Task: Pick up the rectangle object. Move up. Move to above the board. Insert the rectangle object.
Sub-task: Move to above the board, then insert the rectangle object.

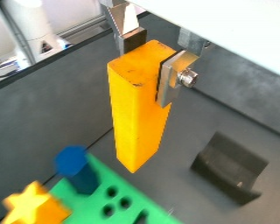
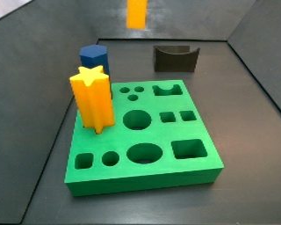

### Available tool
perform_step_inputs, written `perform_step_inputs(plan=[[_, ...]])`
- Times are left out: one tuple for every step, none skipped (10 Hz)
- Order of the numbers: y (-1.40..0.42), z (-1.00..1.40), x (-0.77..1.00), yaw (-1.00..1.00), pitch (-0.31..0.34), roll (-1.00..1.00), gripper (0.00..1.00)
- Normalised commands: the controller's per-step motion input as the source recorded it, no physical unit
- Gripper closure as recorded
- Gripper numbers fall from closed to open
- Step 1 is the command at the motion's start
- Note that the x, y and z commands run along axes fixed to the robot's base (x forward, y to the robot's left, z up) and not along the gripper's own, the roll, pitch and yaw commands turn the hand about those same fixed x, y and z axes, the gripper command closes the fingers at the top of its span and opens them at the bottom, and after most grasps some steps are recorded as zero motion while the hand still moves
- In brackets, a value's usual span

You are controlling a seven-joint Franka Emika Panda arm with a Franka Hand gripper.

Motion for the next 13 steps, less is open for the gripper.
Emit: perform_step_inputs(plan=[[-1.00, 0.05, -0.15, 0.01, 0.018, 0.00, 1.00], [-1.00, 0.06, -0.14, 0.01, 0.022, -0.01, 1.00], [-0.95, 0.06, -0.11, 0.01, 0.030, 0.00, 1.00], [-0.68, 0.04, -0.06, 0.01, 0.045, -0.01, 1.00], [-0.34, 0.02, 0.01, 0.01, 0.059, 0.00, 1.00], [-0.18, 0.02, 0.03, 0.01, 0.066, 0.00, 1.00], [-0.10, -0.01, 0.00, 0.06, -0.013, 0.00, 1.00], [-0.53, -0.09, 0.39, 0.01, -0.043, 0.00, 1.00], [-0.73, -0.21, 0.51, 0.04, -0.104, 0.00, 1.00], [-0.81, -0.28, 0.65, 0.02, -0.060, 0.00, 1.00], [-0.81, -0.28, 0.79, 0.00, -0.011, 0.00, 1.00], [-0.65, -0.29, 0.45, -0.29, -0.147, 0.00, 1.00], [-0.66, -0.33, 0.58, -0.21, -0.097, 0.00, 1.00]])
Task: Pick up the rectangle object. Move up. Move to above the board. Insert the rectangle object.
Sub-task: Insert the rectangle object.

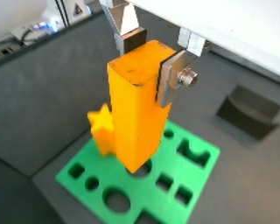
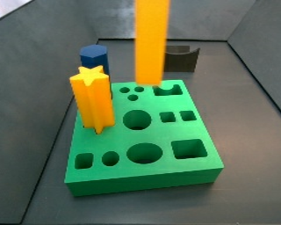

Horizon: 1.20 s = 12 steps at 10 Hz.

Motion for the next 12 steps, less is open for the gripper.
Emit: perform_step_inputs(plan=[[-0.66, -0.33, 0.57, -0.21, -0.100, 0.00, 1.00], [-0.66, -0.32, 0.54, -0.23, -0.120, 0.00, 1.00], [-0.53, -0.34, 0.50, -0.35, -0.114, 0.00, 1.00], [-0.38, -0.31, 0.16, -0.76, -0.024, 0.04, 1.00], [-0.14, -0.24, 0.00, -0.97, 0.000, 0.07, 1.00], [-0.01, -0.22, -0.03, -1.00, 0.001, 0.09, 1.00], [0.00, -0.23, -0.02, -1.00, 0.000, 0.10, 1.00], [0.00, -0.23, -0.01, -1.00, 0.000, 0.10, 1.00], [0.00, -0.26, 0.00, -1.00, 0.000, 0.10, 1.00], [0.00, -0.27, 0.00, -1.00, -0.029, 0.08, 1.00], [0.00, -0.25, 0.00, -1.00, -0.041, 0.07, 1.00], [-0.03, -0.03, 0.55, -0.59, -0.019, 0.00, 1.00]])
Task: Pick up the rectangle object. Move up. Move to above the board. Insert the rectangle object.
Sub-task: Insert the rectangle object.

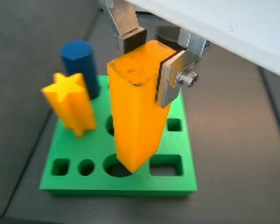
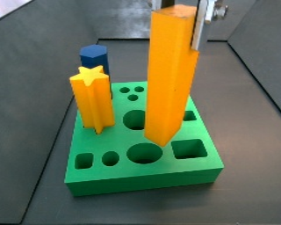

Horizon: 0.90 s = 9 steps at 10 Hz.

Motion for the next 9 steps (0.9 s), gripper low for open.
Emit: perform_step_inputs(plan=[[0.00, 0.00, -0.01, 0.00, -0.007, 0.00, 1.00], [-0.49, -0.06, 0.31, -0.47, -0.061, 0.00, 1.00], [-0.29, 0.00, 0.04, -0.92, 0.000, 0.00, 1.00], [-0.28, 0.00, 0.05, -0.93, 0.000, 0.00, 1.00], [-0.28, 0.00, 0.05, -0.93, 0.000, 0.00, 1.00], [-0.27, 0.00, 0.05, -0.93, 0.000, 0.00, 1.00], [-0.11, 0.14, 0.22, -0.78, 0.000, 0.01, 1.00], [-0.02, 0.00, 0.00, 0.00, -0.026, 0.00, 1.00], [-0.13, 0.00, 0.28, -0.37, -0.020, -0.01, 1.00]])
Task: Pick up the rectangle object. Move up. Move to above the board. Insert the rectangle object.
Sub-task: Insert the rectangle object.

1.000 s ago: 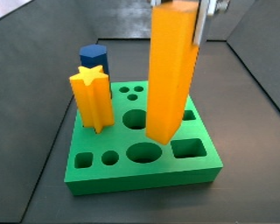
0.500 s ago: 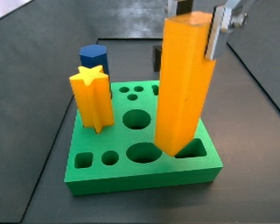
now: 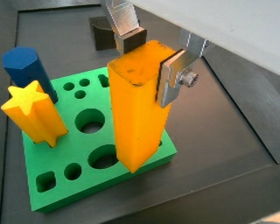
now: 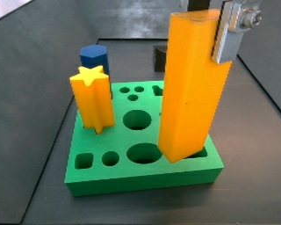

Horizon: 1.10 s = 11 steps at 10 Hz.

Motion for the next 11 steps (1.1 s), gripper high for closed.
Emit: perform_step_inputs(plan=[[-0.17, 0.00, 0.44, -0.60, -0.014, -0.01, 1.00], [-0.16, 0.00, 0.41, -0.63, -0.004, -0.01, 1.00], [-0.16, 0.00, 0.35, -0.69, 0.000, -0.01, 1.00], [-0.15, 0.00, 0.25, -0.79, 0.000, 0.00, 1.00], [-0.14, 0.00, 0.20, -0.84, 0.000, 0.00, 1.00], [-0.02, 0.05, 0.36, -0.65, 0.003, 0.00, 1.00], [0.00, 0.00, 0.00, -0.01, 0.000, 0.00, 1.00], [0.00, 0.00, 0.02, 0.00, 0.000, 0.00, 1.00], [0.26, -0.15, 0.26, 0.01, 0.110, 0.09, 1.00], [0.39, -0.17, 0.21, 0.03, 0.114, 0.13, 1.00], [0.40, -0.17, 0.19, 0.00, 0.100, 0.10, 1.00]])
